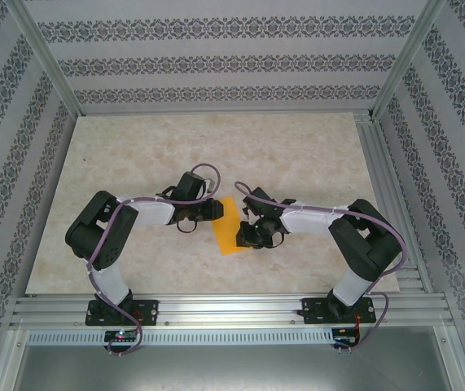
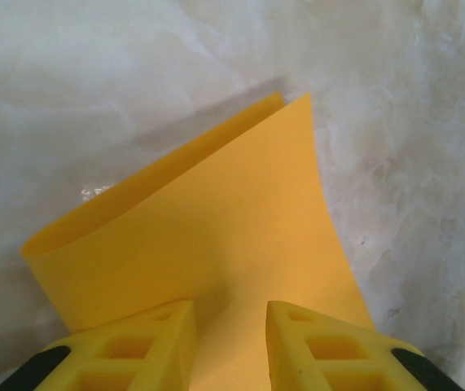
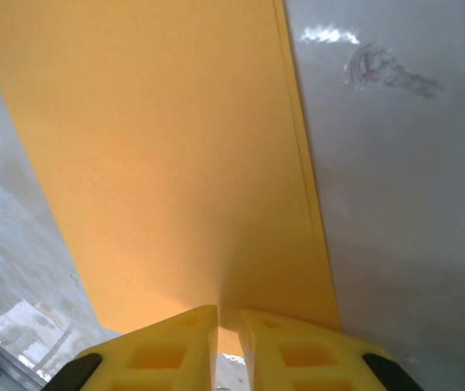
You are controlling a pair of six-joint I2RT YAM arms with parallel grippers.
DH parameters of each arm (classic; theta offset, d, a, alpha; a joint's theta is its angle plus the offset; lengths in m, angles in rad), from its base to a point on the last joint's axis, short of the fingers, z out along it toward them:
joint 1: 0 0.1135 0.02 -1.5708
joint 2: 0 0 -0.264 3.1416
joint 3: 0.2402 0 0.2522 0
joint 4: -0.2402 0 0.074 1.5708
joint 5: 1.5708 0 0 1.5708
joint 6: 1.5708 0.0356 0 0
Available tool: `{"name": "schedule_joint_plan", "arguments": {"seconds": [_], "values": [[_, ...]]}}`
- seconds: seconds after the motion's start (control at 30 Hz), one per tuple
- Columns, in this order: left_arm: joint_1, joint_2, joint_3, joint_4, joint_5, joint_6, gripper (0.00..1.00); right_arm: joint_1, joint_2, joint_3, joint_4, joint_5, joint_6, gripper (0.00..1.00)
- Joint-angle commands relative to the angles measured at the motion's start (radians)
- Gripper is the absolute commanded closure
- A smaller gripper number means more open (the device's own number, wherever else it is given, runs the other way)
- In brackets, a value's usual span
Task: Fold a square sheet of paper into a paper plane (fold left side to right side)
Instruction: First fold the square sheet of paper in half at the center of the table.
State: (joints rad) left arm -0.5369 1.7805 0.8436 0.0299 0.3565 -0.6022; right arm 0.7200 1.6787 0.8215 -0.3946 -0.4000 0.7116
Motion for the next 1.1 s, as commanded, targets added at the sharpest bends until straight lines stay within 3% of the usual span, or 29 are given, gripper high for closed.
{"name": "schedule_joint_plan", "arguments": {"seconds": [0.0,0.7,0.97,1.07], "values": [[0.053,0.024,-0.034,0.011,-0.096,0.031,0.68,0.005,0.041,-0.033,-0.123,0.119,-0.01,0.82],[0.206,0.113,0.106,-0.001,-0.082,0.1,0.66,0.006,0.027,-0.05,-0.118,0.112,-0.006,0.82],[0.246,0.04,0.171,-0.091,-0.073,0.151,0.61,0.004,-0.068,-0.003,-0.051,0.096,-0.033,0.8],[0.246,-0.025,0.161,-0.108,-0.056,0.135,0.58,0.001,-0.117,0.044,-0.037,0.107,-0.059,0.72]]}}
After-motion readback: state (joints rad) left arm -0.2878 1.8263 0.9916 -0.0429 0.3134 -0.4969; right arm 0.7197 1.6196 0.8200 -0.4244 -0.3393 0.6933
